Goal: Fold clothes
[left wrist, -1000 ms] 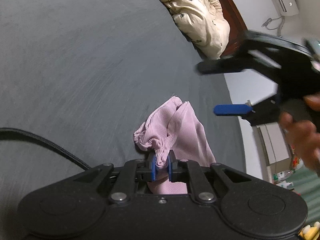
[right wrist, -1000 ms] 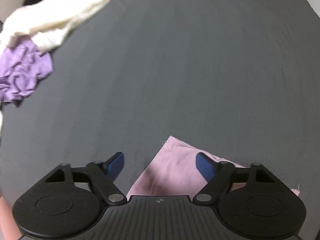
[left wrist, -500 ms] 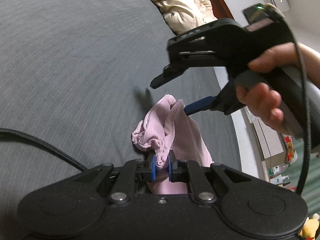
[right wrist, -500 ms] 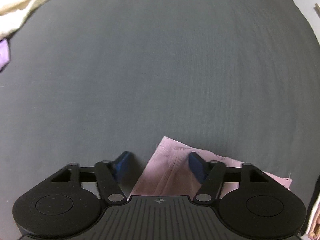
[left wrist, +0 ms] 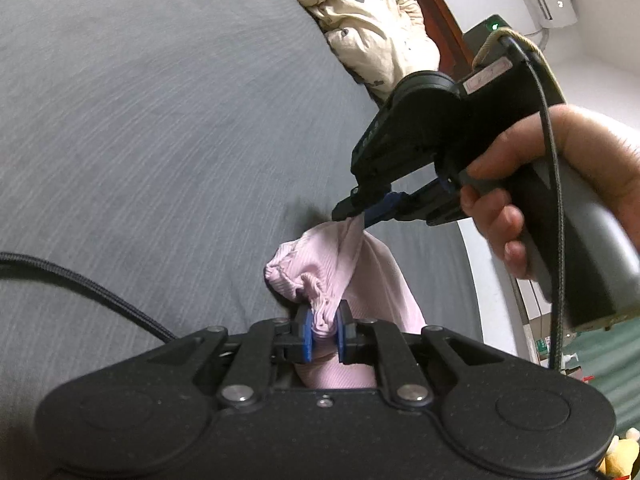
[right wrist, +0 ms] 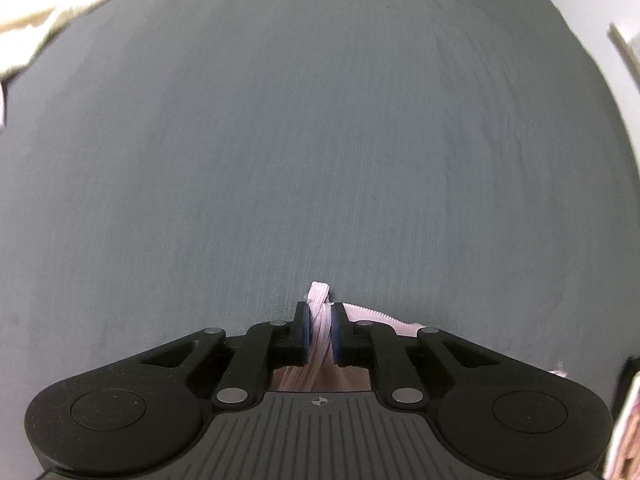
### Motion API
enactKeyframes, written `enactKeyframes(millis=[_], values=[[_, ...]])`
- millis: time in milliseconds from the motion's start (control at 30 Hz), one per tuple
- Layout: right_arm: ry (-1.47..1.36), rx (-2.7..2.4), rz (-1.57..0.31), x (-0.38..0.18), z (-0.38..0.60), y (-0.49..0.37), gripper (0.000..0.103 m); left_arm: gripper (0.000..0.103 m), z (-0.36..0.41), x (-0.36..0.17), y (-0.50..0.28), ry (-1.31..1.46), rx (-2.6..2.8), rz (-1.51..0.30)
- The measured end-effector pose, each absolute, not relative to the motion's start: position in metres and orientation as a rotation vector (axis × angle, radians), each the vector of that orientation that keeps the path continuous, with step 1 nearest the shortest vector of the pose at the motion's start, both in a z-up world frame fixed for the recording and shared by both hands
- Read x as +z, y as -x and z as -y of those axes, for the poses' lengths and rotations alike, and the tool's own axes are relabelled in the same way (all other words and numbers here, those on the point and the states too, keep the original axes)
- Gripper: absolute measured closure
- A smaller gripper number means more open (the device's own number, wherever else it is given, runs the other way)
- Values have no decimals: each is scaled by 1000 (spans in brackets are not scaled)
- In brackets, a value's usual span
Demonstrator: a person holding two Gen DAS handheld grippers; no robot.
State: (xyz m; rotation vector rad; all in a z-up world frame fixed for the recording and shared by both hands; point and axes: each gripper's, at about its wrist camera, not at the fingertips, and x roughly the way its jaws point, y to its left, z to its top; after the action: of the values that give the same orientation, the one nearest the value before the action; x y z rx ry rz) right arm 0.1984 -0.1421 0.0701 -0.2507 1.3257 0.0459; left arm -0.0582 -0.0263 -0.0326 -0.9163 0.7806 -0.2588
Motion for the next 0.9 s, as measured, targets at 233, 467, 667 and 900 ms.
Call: enactKeyframes(millis=[233,467,667,900], values=[[-25,129,-1287,113,213,-193,94,91,39,-5,68,785,-303,-712],[-252,207,-1219,146,296,-164,94,91,81,33,83,614,-395,-637],[-400,184,-1191,139,364,-131,94,91,119,51,82,482,-456,-602],[-524,159,-1168,112,422,-116,94,91,167,61,80,310,-512,-596]])
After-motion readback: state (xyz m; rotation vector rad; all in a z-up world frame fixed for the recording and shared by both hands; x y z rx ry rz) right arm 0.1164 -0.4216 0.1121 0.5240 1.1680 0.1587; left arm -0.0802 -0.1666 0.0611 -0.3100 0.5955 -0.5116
